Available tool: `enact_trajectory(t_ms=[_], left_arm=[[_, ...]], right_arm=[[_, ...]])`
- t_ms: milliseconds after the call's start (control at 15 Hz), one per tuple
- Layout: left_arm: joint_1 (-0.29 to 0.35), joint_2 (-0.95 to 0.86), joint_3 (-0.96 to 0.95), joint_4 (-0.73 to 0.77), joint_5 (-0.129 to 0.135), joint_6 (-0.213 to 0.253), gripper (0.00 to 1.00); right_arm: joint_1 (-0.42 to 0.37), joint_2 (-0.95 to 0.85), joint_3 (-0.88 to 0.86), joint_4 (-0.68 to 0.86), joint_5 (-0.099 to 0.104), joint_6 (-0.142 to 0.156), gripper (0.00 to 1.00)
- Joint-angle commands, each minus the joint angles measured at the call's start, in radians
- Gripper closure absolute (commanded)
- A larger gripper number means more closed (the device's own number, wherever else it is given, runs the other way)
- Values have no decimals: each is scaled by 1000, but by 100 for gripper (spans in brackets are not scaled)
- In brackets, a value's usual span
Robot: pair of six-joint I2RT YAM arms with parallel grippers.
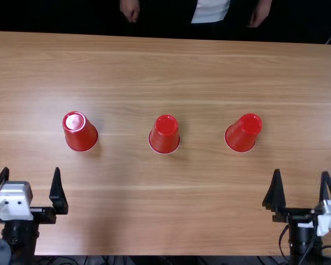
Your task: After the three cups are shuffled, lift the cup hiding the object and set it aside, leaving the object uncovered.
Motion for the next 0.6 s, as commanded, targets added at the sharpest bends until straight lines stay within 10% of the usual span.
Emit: enact_trajectory(t_ms=[0,533], left_arm=[[7,82,113,-65,-1,10,0],[7,473,575,-542,-5,-1,0]], right_arm=[[-11,89,115,-43,2,-79,0],[-5,517,593,-625,0,-79,0]])
